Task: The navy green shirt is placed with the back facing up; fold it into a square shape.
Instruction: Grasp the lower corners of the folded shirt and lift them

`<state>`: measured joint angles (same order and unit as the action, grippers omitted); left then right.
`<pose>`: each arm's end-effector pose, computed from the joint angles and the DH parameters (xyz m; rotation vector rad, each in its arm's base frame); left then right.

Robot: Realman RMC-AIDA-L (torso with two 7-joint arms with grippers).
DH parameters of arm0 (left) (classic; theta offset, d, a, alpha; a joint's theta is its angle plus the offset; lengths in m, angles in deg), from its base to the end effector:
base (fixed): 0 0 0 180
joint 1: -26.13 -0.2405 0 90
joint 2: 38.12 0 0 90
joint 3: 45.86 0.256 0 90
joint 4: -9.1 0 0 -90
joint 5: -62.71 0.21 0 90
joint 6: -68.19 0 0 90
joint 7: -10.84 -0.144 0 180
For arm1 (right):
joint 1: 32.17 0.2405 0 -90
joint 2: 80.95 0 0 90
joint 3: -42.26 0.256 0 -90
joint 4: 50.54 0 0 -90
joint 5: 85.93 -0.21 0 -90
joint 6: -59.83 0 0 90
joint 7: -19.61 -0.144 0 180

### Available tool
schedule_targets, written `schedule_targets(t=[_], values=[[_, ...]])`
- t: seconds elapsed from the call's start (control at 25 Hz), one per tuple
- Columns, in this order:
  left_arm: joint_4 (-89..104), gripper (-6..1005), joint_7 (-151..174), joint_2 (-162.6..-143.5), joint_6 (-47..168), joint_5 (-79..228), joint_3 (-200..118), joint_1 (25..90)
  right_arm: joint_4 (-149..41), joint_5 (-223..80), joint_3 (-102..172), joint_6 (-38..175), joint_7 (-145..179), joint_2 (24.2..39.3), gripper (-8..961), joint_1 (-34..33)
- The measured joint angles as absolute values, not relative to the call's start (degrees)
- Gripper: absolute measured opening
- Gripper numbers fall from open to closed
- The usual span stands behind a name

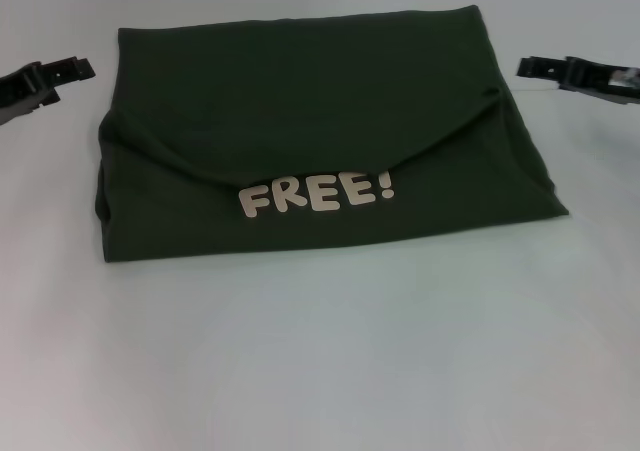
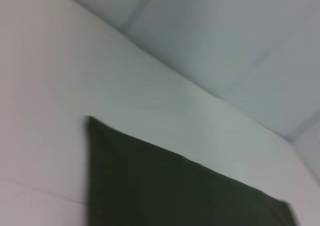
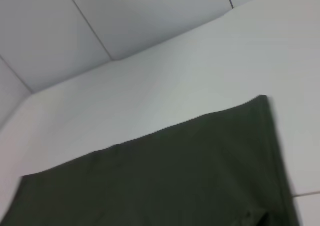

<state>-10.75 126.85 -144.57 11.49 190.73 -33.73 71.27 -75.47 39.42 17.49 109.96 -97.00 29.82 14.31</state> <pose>-0.3058 0.4472 0.0914 -1.8160 -1.4789 -0.7641 0.2844 0.4606 0.0666 -1.8939 1.3547 0.6105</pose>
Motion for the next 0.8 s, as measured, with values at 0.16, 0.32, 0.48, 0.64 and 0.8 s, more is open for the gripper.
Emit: schedule_targets(t=[0.16, 0.32, 0.48, 0.64, 0.8], values=[[-13.56, 811, 124.75, -143.32, -2.1, 191.11, -31.51, 68.31, -77.86, 37.09, 17.12, 117.7, -96.98, 28.69, 781, 11.52], [-14.87, 889, 129.76, -143.15, -6.58, 191.19, -23.84, 65.83, -78.45, 36.55, 17.04, 125.71, -97.68, 26.54, 825, 8.91], [-14.9, 908, 133.04, -143.61, -6.71, 191.23, -19.67, 64.94, -78.2, 36.75, 14.74, 130.06, -98.67, 24.73, 825, 7.21], [-14.39, 906, 133.34, -144.71, -3.93, 191.59, -17.84, 64.65, -78.17, 36.77, 12.36, 131.05, -99.27, 23.62, 824, 6.0], [-14.29, 904, 132.12, -146.69, 1.05, 191.79, -14.45, 64.46, -78.02, 36.77, 11.73, 131.16, -99.29, 22.97, 824, 5.5]])
